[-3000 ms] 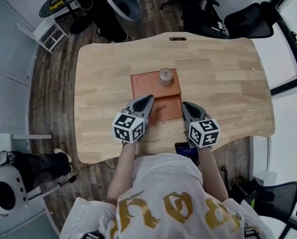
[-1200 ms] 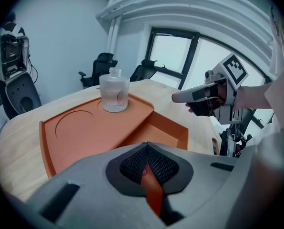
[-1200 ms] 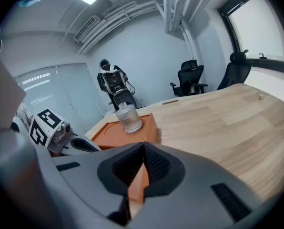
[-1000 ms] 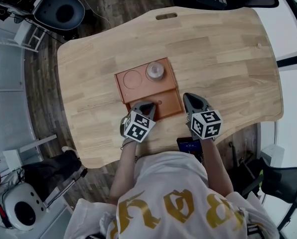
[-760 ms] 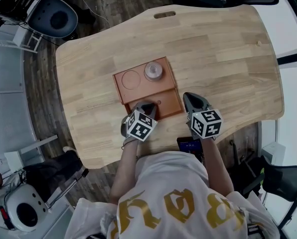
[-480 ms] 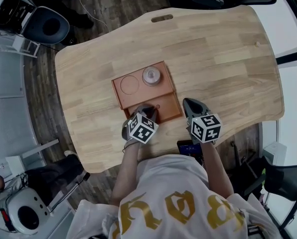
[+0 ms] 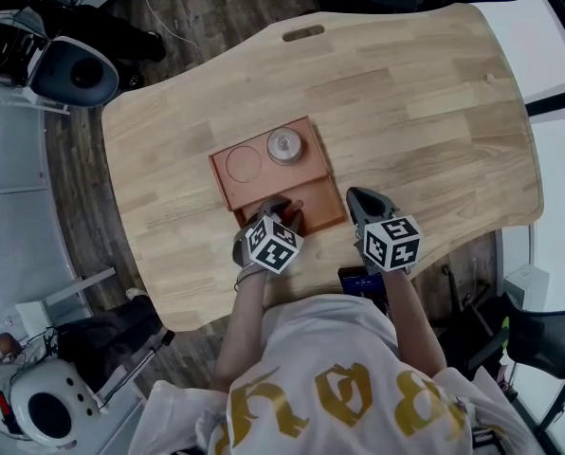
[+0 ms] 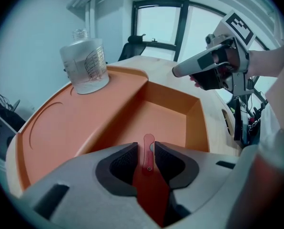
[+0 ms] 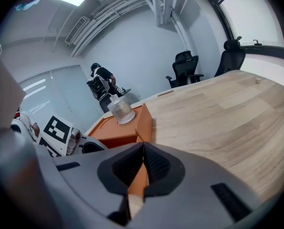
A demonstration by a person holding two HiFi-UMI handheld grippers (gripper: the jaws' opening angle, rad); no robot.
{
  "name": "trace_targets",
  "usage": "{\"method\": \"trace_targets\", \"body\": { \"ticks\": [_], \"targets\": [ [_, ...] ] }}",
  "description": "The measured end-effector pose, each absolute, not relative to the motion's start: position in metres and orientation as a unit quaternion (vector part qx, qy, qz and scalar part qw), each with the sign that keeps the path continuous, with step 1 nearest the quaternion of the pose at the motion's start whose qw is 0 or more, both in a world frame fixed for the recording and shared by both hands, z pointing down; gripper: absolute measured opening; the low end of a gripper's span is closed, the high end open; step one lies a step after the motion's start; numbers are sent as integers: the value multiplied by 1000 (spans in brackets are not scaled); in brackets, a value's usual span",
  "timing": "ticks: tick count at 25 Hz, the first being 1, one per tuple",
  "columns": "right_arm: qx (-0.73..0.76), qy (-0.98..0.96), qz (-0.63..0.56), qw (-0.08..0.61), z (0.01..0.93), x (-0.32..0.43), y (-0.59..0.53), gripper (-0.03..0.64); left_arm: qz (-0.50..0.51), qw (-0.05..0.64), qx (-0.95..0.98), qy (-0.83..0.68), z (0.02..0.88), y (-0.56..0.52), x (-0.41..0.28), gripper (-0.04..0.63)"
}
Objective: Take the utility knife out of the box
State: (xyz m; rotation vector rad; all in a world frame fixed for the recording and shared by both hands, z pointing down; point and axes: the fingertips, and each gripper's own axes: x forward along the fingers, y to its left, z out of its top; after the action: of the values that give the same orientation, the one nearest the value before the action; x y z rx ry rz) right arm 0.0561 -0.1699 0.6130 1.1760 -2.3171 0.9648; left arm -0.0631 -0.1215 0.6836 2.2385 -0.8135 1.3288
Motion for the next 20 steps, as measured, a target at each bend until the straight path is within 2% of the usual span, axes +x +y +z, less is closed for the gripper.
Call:
{"method": "trace_targets", "body": {
  "ticks": [5, 10, 20],
  "targets": [
    [413, -821, 350, 180, 615, 52, -168, 12, 481, 198, 805, -284, 684, -122, -64, 103],
    [416, -820, 353, 174, 614, 53, -170, 12, 481, 189, 807, -287, 683, -124, -66, 60],
    [416, -820, 353, 174, 610, 50, -163, 12, 473, 197, 808, -291, 680, -125, -65, 58]
  ]
}}
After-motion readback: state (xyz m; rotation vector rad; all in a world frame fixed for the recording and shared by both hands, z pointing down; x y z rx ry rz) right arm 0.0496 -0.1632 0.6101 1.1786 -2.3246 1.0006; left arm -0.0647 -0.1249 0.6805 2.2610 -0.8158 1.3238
